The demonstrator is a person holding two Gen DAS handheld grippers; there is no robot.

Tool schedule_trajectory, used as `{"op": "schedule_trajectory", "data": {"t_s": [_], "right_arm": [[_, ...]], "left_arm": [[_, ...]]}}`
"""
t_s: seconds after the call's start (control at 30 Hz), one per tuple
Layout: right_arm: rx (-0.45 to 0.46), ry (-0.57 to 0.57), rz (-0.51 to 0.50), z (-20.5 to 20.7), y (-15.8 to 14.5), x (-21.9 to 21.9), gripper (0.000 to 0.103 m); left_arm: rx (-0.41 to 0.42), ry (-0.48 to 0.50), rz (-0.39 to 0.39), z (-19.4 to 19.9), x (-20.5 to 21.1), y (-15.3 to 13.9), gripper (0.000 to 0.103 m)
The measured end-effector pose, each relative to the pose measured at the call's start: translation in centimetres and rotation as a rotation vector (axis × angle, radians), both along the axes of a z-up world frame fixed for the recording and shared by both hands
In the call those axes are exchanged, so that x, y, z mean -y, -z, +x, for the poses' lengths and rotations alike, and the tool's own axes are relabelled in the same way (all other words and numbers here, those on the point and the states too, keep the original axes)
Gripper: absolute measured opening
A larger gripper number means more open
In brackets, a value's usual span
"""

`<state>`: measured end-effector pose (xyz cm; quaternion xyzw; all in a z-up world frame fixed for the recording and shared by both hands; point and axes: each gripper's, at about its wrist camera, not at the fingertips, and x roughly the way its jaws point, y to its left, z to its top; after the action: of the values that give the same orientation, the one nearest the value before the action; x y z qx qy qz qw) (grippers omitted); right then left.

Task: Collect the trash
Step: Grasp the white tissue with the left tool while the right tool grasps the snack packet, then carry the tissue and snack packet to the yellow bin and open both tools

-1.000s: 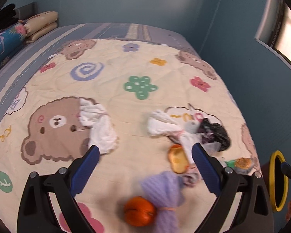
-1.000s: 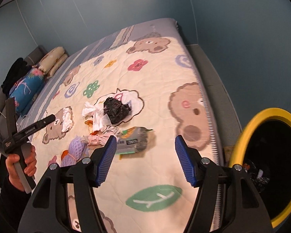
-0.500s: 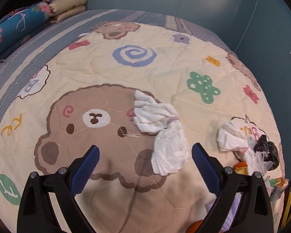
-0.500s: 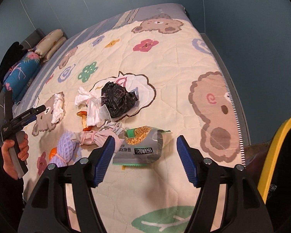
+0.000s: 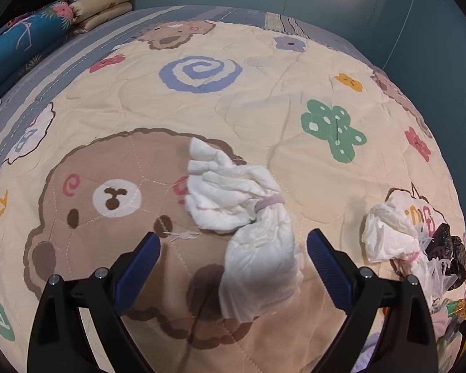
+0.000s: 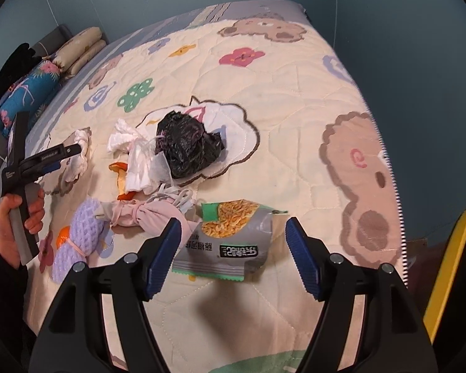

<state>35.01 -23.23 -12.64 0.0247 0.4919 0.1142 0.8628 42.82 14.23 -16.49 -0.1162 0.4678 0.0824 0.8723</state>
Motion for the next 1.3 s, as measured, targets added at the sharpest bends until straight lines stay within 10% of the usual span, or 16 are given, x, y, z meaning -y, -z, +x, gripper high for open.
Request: {"op": "schedule_trajectory", "data": {"t_s": [0.33,0.7,1.3], "right_arm": [[-0.056,0.010,0.045,1.2,2.0,-0.4,0.050],[-0.064,0.033,0.062,1.4,2.1,0.0,0.021],[0.039,0.014,0.076,-3.2,-3.2,1.0,0.017]], "left_arm": [[-0.041,0.016,0.007,1.1,1.1,1.7,0.073],[-0.020,0.035,-0.025,0.6,1.1,1.1,0.020],[0.067,0.052,-0.067,-5.1,0.3,-4.6,0.017]]}}
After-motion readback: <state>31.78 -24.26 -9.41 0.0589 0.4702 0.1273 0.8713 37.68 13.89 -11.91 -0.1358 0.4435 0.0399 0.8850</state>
